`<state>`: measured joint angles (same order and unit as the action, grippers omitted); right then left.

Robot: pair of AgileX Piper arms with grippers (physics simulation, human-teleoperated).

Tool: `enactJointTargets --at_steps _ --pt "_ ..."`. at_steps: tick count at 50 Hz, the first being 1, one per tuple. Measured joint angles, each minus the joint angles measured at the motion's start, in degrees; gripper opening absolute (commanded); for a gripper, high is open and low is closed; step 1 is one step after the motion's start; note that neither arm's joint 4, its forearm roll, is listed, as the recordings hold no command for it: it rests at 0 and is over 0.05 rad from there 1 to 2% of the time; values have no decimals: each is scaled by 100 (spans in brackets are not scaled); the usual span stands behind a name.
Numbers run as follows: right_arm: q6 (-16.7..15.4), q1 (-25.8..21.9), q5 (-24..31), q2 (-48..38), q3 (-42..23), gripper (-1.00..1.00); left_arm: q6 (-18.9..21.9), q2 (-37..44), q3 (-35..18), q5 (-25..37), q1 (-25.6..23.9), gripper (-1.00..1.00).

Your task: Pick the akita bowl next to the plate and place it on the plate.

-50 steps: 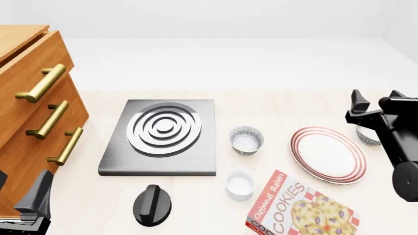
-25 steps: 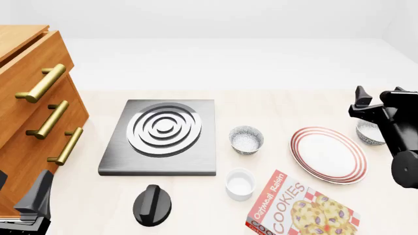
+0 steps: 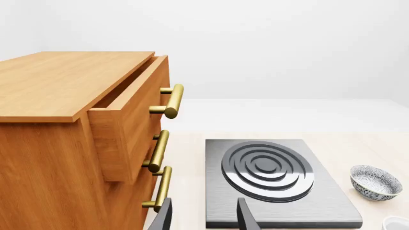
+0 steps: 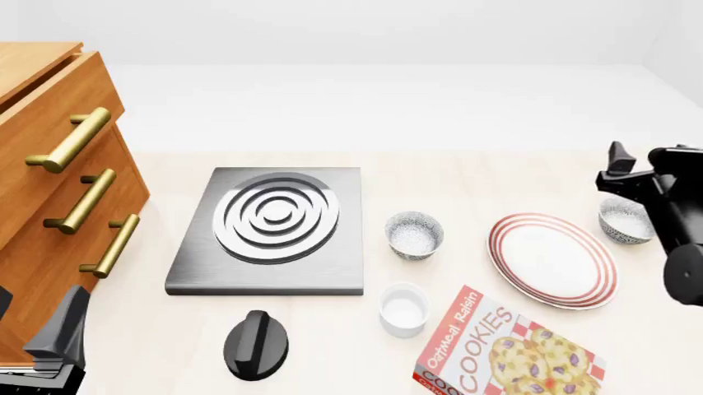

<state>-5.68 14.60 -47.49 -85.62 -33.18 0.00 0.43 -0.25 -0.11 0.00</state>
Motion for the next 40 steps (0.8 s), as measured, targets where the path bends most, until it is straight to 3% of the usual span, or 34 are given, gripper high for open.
enactJointTargets --at_steps 40 --pt "157 424 203 -153 -276 100 0 0 0 0 0 100"
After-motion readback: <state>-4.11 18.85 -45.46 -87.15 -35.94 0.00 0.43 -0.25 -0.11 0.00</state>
